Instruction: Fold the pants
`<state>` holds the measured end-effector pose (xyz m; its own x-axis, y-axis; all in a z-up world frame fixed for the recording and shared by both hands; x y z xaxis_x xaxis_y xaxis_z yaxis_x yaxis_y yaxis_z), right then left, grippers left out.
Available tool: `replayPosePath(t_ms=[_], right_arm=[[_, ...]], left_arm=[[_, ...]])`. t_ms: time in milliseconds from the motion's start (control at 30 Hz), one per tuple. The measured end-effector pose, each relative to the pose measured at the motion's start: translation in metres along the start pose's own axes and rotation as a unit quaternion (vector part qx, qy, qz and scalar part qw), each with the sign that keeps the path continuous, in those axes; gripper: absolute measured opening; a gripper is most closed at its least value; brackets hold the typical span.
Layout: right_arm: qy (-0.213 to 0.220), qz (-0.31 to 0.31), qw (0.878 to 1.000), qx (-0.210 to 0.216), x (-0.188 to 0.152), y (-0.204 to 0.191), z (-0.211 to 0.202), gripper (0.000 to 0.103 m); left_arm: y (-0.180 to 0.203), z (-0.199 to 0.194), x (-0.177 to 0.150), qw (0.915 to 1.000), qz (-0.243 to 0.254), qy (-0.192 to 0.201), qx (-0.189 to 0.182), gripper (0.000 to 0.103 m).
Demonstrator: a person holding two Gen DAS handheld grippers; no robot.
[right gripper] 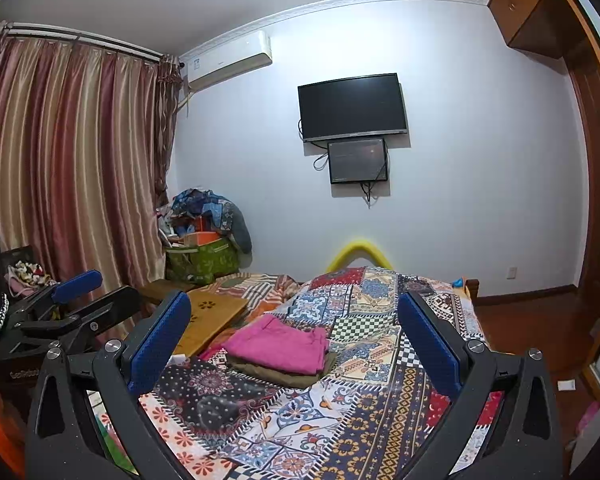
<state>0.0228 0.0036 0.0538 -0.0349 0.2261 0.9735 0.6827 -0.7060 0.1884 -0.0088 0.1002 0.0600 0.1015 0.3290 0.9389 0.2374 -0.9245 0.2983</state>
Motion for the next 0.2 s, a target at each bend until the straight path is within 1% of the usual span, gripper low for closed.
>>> replayPosePath(t_ms=[200], right_arm=[[-0.001, -0.001, 1.0, 0.0, -0.0007, -0.0003, 0.0005, 0.103]], left_arm=[[-0.0009, 0.0005, -0.001, 1.0, -0.002, -0.001, 0.0, 0.103]])
Point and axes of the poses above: each gripper's, at about its wrist camera, not at the fingertips, and z roughly the way its jaws point, y to its right, x to its top, the point moved 6 cm from there along z, roughly the way its jaws point, and after that the axes turned 14 degrees about -z, right-handed, at the moved point
